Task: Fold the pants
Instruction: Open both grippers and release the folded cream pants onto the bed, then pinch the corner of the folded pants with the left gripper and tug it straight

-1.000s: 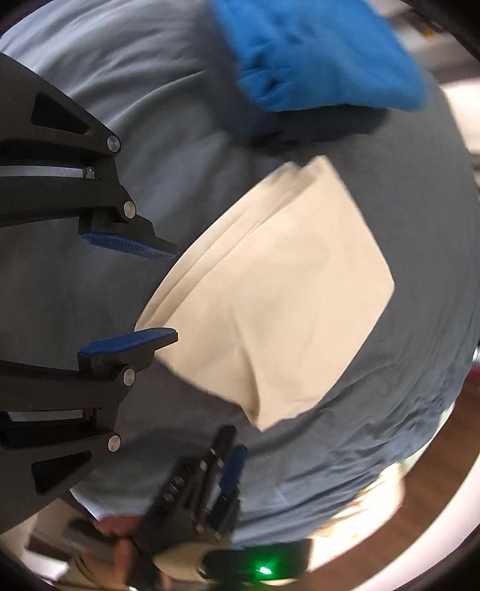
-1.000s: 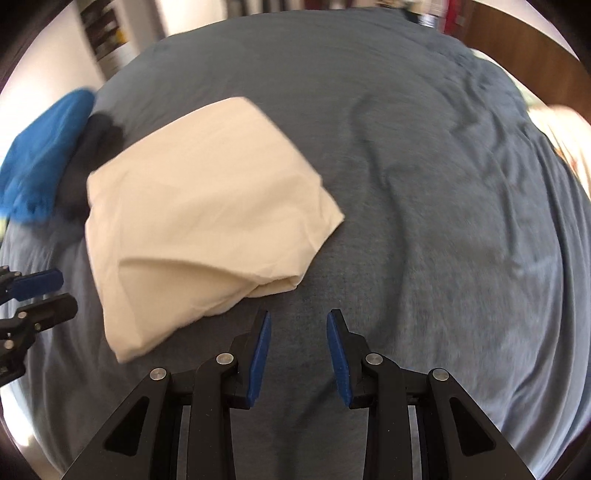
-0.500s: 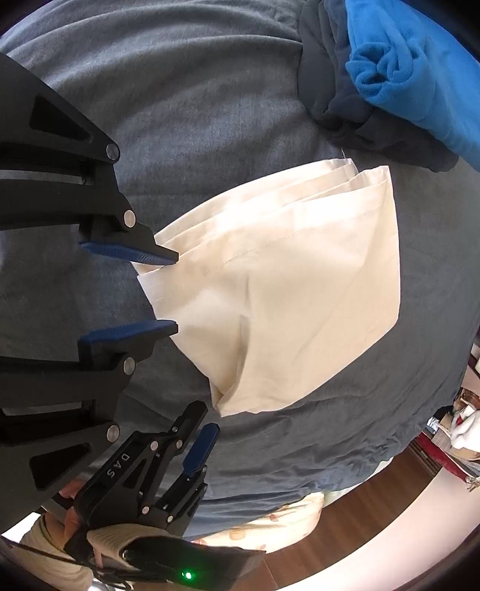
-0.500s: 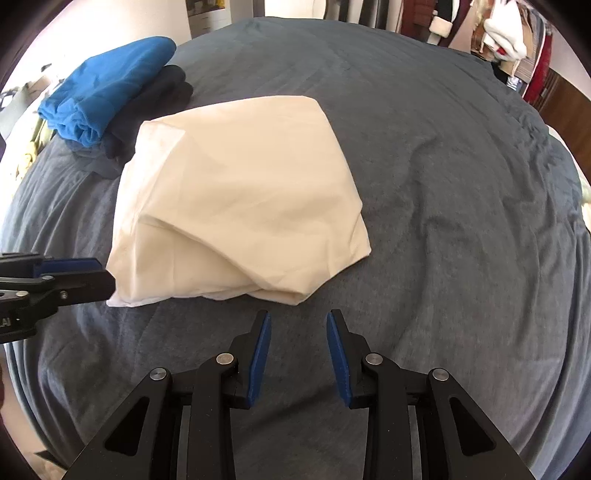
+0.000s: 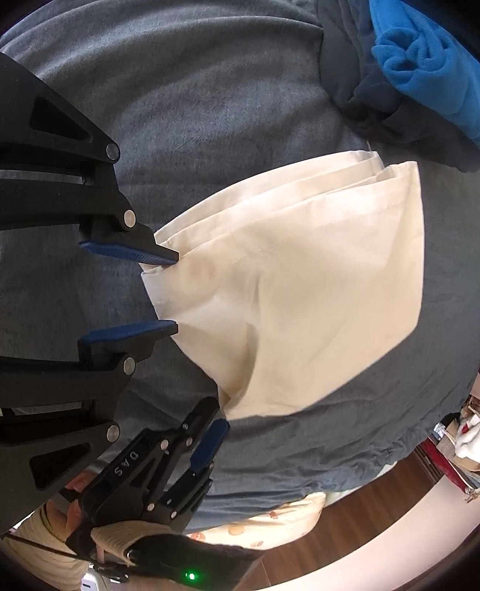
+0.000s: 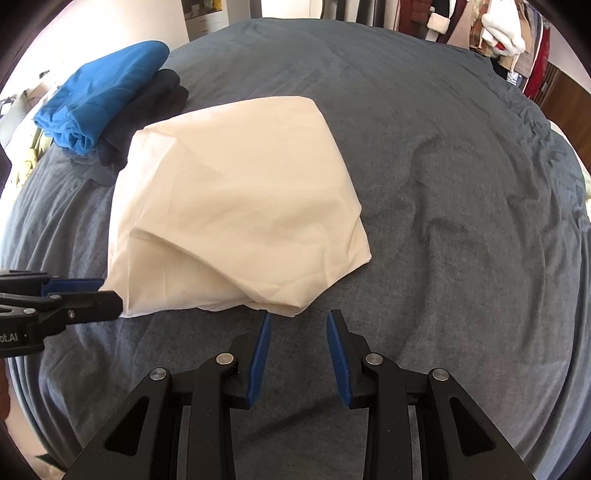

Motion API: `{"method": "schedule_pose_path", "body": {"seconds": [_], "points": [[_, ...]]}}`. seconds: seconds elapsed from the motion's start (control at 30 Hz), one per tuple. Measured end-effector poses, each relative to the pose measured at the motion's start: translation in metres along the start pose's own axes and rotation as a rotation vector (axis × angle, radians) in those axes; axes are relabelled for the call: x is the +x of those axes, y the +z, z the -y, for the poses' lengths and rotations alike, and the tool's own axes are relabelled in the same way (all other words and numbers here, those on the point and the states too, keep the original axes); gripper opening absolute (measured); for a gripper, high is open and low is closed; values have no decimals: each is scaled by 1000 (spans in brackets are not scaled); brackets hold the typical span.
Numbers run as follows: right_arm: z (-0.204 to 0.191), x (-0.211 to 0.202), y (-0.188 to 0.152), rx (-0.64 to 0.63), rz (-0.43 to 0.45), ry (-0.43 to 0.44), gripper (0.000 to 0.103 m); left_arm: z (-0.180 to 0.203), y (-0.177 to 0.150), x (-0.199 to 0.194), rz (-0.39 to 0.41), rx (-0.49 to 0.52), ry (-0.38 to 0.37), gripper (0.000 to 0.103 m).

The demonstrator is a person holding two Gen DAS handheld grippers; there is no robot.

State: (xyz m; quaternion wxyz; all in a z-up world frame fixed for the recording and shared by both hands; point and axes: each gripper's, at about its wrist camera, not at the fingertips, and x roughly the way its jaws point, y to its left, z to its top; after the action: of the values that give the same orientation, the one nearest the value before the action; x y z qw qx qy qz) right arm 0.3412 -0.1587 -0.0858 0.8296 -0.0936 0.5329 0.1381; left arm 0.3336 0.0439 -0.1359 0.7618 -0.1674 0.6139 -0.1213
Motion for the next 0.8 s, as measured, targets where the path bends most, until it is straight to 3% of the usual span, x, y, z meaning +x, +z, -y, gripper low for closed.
{"method": "schedule_pose_path", "body": {"seconds": [0.17,0.3,0.4,0.8], "points": [[-1,4,3,1,-1,-7,32,-6,0,3,-13,-28,-5,30],[-1,5,3,2,4,-8,32,2,3,2,-12,-8,-32,24],[-1,7,4,2,8,-11,32,8,4,4,-22,11,-40,4],[3,8,6,1,9,-61,26,3,0,-31,-1,119,42,2]]}}
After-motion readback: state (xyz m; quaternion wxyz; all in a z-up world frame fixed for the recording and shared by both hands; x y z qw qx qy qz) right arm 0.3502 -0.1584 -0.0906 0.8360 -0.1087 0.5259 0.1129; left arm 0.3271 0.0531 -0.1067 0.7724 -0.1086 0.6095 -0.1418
